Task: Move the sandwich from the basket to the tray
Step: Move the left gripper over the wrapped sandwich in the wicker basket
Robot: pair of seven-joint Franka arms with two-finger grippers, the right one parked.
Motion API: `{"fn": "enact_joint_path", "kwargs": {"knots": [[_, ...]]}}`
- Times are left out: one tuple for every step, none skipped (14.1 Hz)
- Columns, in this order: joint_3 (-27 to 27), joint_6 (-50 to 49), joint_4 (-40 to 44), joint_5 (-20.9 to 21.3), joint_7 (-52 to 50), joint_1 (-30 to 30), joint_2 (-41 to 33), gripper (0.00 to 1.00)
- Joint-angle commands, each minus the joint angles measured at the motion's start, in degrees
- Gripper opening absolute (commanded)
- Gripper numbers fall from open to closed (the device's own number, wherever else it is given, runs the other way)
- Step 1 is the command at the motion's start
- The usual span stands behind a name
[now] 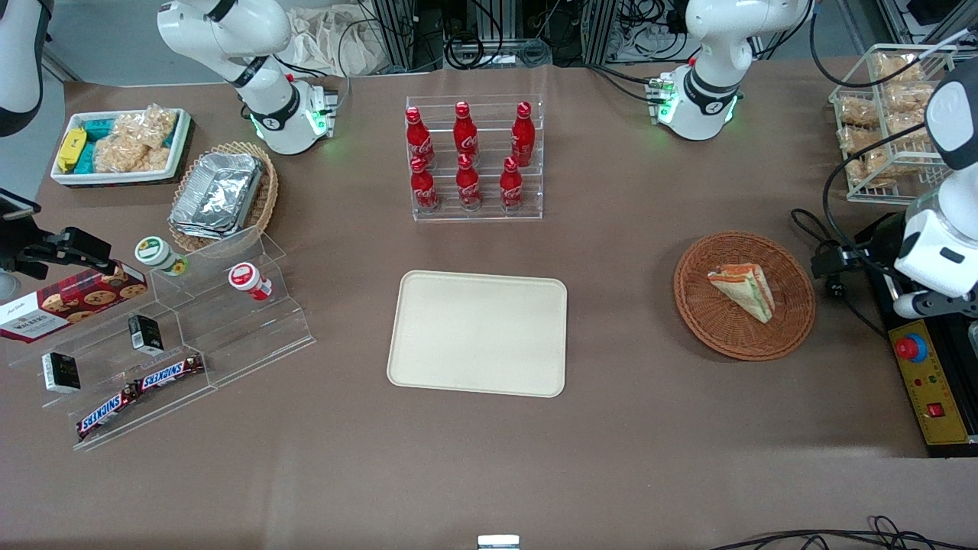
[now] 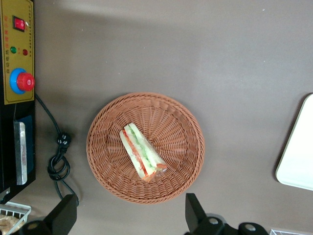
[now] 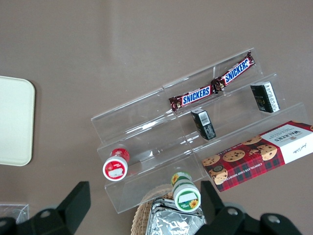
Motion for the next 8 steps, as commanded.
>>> {"fn": "enact_joint_path", "kwargs": {"knots": [[-0.38, -2.07, 1.81, -0.32, 0.22, -0.08, 1.45, 1.00], [-0.38, -2.07, 2.06, -0.41, 0.22, -0.08, 1.80, 1.00], [-0.38, -1.98, 2.50, -0.85, 0.13, 0.00, 2.50, 1.00], [-0.38, -1.98, 2.24, -0.94, 0.04, 0.09, 2.59, 1.00], [-0.29, -1.98, 1.54, -0.85, -0.74, 0.18, 2.77, 0.99], [-0.29, -2.07, 0.93, -0.85, -2.49, 0.18, 3.12, 0.99], [-0.29, -1.98, -0.04, -0.76, -5.12, 0.09, 3.21, 0.99], [-0.38, -1.20, -2.13, -0.76, -8.89, 0.00, 2.86, 0.99]]}}
